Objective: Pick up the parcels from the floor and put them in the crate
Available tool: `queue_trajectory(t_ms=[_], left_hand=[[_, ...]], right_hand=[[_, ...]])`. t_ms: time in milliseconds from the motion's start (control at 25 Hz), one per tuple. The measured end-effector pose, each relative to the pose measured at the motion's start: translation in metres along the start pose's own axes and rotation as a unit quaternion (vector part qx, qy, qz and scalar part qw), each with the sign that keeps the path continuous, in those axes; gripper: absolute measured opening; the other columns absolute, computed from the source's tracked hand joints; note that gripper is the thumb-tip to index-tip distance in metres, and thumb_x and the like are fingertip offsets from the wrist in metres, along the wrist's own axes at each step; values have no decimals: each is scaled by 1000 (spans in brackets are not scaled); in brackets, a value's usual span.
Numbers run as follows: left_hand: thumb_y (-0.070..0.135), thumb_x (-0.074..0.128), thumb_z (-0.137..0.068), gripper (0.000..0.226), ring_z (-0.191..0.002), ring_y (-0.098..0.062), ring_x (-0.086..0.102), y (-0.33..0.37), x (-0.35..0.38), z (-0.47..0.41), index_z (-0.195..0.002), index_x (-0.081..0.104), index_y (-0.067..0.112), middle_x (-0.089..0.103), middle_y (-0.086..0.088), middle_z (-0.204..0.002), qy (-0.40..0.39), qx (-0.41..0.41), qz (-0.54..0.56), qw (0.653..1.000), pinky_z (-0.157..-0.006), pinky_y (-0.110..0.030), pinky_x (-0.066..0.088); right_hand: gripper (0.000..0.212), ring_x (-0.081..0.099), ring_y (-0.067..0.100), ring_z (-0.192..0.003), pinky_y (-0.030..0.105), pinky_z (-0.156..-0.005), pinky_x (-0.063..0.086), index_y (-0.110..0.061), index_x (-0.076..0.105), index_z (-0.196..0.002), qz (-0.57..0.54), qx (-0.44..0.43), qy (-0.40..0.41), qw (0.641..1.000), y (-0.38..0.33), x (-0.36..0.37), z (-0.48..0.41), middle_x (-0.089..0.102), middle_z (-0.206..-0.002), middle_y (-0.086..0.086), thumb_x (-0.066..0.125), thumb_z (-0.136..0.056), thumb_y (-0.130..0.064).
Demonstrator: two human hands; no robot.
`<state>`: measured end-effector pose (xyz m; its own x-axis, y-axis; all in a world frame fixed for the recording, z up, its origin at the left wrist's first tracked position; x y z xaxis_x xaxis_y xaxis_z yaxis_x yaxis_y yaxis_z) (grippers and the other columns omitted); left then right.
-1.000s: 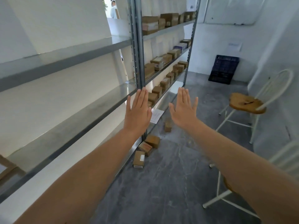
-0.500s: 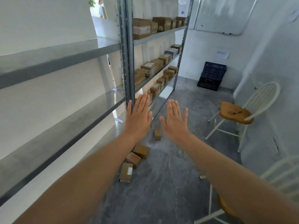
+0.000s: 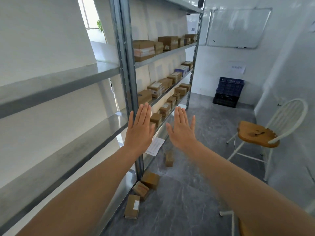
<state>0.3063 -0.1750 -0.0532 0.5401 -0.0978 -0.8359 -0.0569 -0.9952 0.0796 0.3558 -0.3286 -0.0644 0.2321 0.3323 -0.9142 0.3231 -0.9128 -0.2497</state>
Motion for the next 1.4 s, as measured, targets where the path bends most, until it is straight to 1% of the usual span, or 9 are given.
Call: queue_trajectory(t_ms=[160, 360, 560, 680, 760, 920, 1160, 1280, 1400], left_hand=[[34, 31, -103, 65, -150, -13, -11, 38, 16, -48, -156, 0, 13, -3, -1, -165, 12, 10, 3, 1000, -123, -44, -1], [35, 22, -103, 62, -150, -12, -11, 88, 59, -83, -156, -1, 14, -4, 1, -165, 9, -5, 3, 1000, -121, -41, -6], [39, 21, -102, 62, -151, -15, -8, 123, 107, -101, -156, 3, 15, 0, -1, -165, -11, -19, -16, 1000, -121, -42, -4], [41, 26, -103, 63, -150, -15, -12, 139, 134, -108, -156, 3, 15, -2, -1, -165, -45, -14, -33, 998, -120, -41, -9], [41, 25, -103, 64, -149, -16, -14, 144, 149, -117, -156, 0, 15, -4, -1, -165, -58, -14, -33, 998, -120, -42, -10], [41, 24, -104, 65, -149, -14, -17, 155, 178, -137, -156, -5, 16, -10, 0, -164, -88, 1, -17, 996, -122, -44, -4], [36, 22, -104, 65, -148, -13, -21, 158, 226, -194, -154, -13, 15, -19, 1, -162, -109, 13, 47, 993, -122, -46, -3], [36, 22, -104, 64, -147, -14, -21, 138, 246, -223, -154, -13, 15, -18, 0, -162, -116, 15, 69, 991, -122, -46, -3], [36, 23, -105, 65, -148, -14, -20, 97, 266, -250, -155, -12, 14, -16, -1, -163, -122, 2, 79, 989, -122, -47, -1]], right_hand=[[69, -15, 17, -151, 53, -120, -11, -11, -9, -156, 0, -5, 12, 1000, 48, -19, -51, -10, -165, 3, 19, -104, -47], [71, -13, 17, -151, 53, -119, -12, -11, -7, -156, -17, 2, 5, 1000, 114, -15, -97, -8, -166, 4, 18, -103, -50], [70, -11, 17, -152, 50, -116, -16, -11, -7, -156, -21, 1, -5, 1000, 167, 6, -112, -6, -166, 3, 19, -103, -49], [69, -12, 17, -151, 47, -113, -19, -11, -7, -156, -19, 4, -21, 1000, 192, 18, -116, -6, -166, 3, 18, -104, -48], [69, -13, 16, -151, 47, -112, -20, -11, -8, -156, -18, 6, -20, 1000, 206, 23, -122, -8, -166, 3, 18, -104, -48], [67, -13, 15, -151, 48, -115, -18, -11, -8, -156, -26, 33, -31, 999, 228, 35, -133, -8, -166, 2, 17, -105, -45], [68, -18, 13, -150, 49, -115, -19, -12, -10, -156, 7, 53, -58, 997, 256, 51, -185, -12, -165, 1, 16, -104, -47], [69, -18, 14, -149, 51, -118, -16, -12, -11, -156, 25, 56, -70, 996, 252, 60, -221, -13, -165, 1, 15, -103, -48], [69, -20, 13, -149, 49, -117, -18, -13, -12, -156, 25, 57, -78, 995, 236, 78, -261, -14, -165, 0, 15, -103, -49]])
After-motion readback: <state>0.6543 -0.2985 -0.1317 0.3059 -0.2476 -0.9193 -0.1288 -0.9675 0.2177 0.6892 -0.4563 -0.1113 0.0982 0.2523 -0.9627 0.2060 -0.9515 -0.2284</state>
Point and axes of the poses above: each hand's wrist, its own z-axis away from the middle knuckle, its own x-axis out of the palm, y = z × x, the point moved 5 cm from there along -z, towards the middle knuckle
